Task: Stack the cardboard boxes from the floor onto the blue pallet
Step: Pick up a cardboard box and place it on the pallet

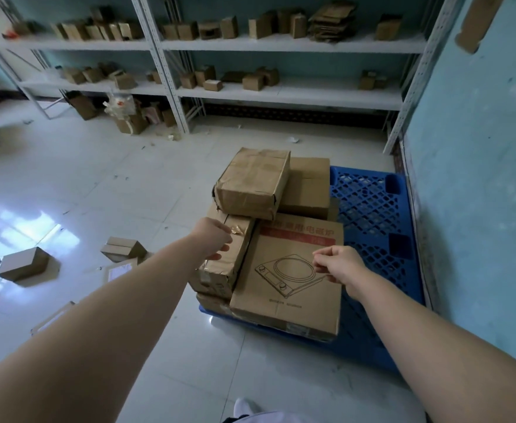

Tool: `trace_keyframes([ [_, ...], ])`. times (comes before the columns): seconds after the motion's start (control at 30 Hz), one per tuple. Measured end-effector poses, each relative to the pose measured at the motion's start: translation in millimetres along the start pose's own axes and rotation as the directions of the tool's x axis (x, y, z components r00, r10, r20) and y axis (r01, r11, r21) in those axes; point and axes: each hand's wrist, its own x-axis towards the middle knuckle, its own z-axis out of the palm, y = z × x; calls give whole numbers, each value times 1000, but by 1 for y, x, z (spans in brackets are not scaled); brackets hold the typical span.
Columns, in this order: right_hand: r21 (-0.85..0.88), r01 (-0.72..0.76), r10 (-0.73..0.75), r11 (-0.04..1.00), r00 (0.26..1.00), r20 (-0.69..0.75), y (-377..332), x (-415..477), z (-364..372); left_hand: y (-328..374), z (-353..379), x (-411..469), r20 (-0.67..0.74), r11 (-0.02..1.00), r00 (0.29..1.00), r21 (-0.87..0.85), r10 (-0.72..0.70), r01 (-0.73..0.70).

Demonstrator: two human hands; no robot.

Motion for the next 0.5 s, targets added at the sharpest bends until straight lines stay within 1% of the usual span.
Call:
trace_keyframes([
  [0.13,1,-7,7,1000,1000,2,3,8,-12,-6,18,-4,-8,997,998,-15,-70,70],
  [0.23,11,-50,50,999,999,-5,12,15,-15,-16,30,-8,-4,994,994,8,-109,109],
  [0.4,31,-126,125,992,992,15,35,20,-15,-28,39,-12,-6,989,989,5,-146,146],
  [0.5,17,-143,143,990,989,25,43,21,-17,-27,41,-13,-21,988,988,-3,-154,154],
])
